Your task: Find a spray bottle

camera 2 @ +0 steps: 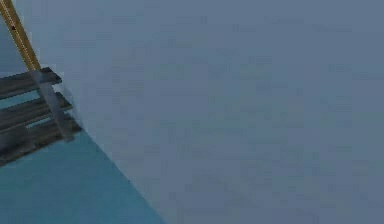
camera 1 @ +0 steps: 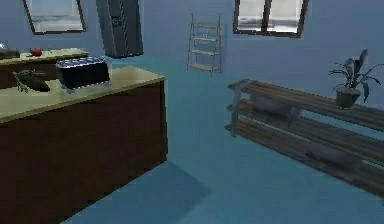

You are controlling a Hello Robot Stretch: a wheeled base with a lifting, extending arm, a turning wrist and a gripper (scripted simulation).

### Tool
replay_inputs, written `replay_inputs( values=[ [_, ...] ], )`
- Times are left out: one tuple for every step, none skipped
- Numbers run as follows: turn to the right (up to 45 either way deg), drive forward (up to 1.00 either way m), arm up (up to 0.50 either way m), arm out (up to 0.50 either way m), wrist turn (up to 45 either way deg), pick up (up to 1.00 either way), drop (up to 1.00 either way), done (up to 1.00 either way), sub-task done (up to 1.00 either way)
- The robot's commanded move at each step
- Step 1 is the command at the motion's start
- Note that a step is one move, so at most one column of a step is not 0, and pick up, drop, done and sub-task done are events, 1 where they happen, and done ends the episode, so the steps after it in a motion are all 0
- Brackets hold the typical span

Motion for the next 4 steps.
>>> replay_inputs(
  values=[
    [0.0, 1.00, 0.00, 0.00, 0.0, 0.00, 0.00, 0.00, 0.00],
    [0.0, 0.90, 0.00, 0.00, 0.0, 0.00, 0.00, 0.00, 0.00],
    [-24.0, 0.00, 0.00, 0.00, 0.0, 0.00, 0.00, 0.00, 0.00],
    [0.0, 0.95, 0.00, 0.00, 0.0, 0.00, 0.00, 0.00, 0.00]
  ],
)
